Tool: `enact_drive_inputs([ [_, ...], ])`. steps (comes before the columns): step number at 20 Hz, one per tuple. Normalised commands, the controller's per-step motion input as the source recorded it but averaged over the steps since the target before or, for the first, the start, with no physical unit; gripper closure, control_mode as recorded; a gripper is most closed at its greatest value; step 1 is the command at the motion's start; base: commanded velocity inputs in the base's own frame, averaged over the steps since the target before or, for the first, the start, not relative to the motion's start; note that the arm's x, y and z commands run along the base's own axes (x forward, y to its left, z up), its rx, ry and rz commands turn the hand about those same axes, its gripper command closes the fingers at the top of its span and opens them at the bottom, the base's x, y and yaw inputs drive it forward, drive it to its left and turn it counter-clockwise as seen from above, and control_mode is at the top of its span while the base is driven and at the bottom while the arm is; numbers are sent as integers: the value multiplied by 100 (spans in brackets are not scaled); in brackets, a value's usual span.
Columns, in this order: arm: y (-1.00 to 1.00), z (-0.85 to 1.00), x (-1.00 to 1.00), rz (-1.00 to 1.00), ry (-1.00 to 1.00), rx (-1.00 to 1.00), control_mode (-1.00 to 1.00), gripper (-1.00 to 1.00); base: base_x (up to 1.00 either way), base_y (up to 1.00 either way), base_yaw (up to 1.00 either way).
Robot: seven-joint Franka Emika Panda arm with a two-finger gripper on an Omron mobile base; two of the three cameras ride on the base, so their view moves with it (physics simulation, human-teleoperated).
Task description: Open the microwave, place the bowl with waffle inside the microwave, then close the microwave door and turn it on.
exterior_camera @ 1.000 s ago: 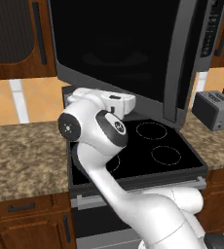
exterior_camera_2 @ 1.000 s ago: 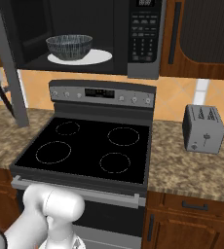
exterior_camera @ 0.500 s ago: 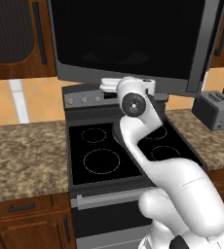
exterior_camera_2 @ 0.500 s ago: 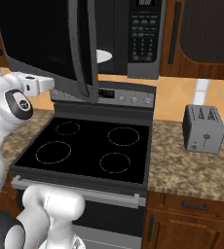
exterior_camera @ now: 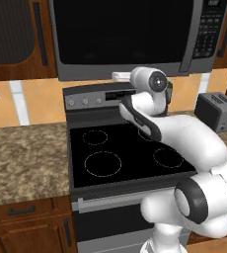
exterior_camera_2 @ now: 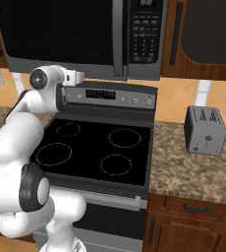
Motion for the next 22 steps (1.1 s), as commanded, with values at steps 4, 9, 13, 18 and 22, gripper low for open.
enact_drive_inputs([
  [4, -9, 1, 98, 9, 29, 4, -100, -100, 0, 0, 0],
  [9, -10, 0, -17, 1, -1, 0, -100, -100, 0, 0, 0],
  [13, -49, 5, -88, 0, -17, 4, -100, -100, 0, 0, 0],
  [18, -92, 25, -98, -10, -19, 12, -100, 100, 0, 0, 0],
  [22, -100, 57, -65, -20, -2, 22, -100, 100, 0, 0, 0],
])
